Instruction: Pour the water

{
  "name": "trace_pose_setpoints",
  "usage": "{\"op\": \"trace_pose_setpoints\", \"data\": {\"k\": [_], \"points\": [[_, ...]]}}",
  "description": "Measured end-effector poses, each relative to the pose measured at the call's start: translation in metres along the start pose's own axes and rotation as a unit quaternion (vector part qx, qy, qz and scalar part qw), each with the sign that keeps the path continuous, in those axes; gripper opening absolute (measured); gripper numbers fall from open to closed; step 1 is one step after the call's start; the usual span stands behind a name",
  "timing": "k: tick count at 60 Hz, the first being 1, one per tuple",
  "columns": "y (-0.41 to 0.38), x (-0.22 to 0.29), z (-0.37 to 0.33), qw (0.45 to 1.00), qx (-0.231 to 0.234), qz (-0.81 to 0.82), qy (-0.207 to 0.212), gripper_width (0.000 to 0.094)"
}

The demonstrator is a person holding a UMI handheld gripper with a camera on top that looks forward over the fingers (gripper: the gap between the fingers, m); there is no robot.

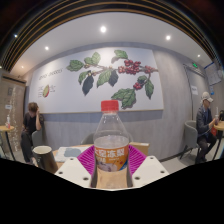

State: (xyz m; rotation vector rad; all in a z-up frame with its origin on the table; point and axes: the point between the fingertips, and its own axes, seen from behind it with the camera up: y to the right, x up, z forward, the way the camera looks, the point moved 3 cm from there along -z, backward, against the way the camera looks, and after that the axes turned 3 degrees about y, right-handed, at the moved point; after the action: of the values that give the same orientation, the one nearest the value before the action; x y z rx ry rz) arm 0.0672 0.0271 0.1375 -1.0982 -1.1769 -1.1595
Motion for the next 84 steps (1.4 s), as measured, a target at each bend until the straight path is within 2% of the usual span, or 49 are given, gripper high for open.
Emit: {"op": "trace_pose_setpoints", "data": {"k": [4,12,15,21,26,33,38,45,46,53,57,66,69,71,76,80,81,84], "points": [[-0.007,-0.01,0.009,1.0,-0.008,-0.003,0.008,0.0337],[-0.008,0.001,0.005,0.997,-0.007,-0.071,-0.002,0.0324],[-0.023,0.009,0.014,0.991,-0.022,-0.135,0.008,0.0324],[-0.048,0.046,0.027,0.954,-0.012,-0.3,0.021,0.0323],[-0.086,0.072,0.029,0.872,-0.008,-0.487,0.042,0.0323],[-0.137,0.086,0.044,0.705,0.005,-0.707,0.059,0.0324],[-0.147,0.093,0.056,0.598,0.026,-0.799,0.056,0.0325],[-0.174,0.083,0.061,0.452,0.008,-0.889,0.068,0.0328],[-0.167,0.097,0.067,0.44,0.018,-0.895,0.07,0.033],[-0.173,0.093,0.064,0.358,0.028,-0.931,0.068,0.0332],[-0.175,0.082,0.071,0.34,0.033,-0.938,0.065,0.033],[-0.179,0.082,0.072,0.351,0.035,-0.933,0.068,0.0331],[-0.18,0.087,0.073,0.371,0.03,-0.925,0.072,0.0331],[-0.18,0.094,0.073,0.403,0.025,-0.912,0.076,0.0331],[-0.173,0.115,0.074,0.569,0.011,-0.819,0.077,0.033],[-0.159,0.114,0.075,0.746,0.009,-0.663,0.061,0.0334],[-0.168,0.111,0.068,0.784,-0.001,-0.617,0.073,0.0335],[-0.158,0.104,0.077,0.883,0.021,-0.466,0.057,0.0336]]}}
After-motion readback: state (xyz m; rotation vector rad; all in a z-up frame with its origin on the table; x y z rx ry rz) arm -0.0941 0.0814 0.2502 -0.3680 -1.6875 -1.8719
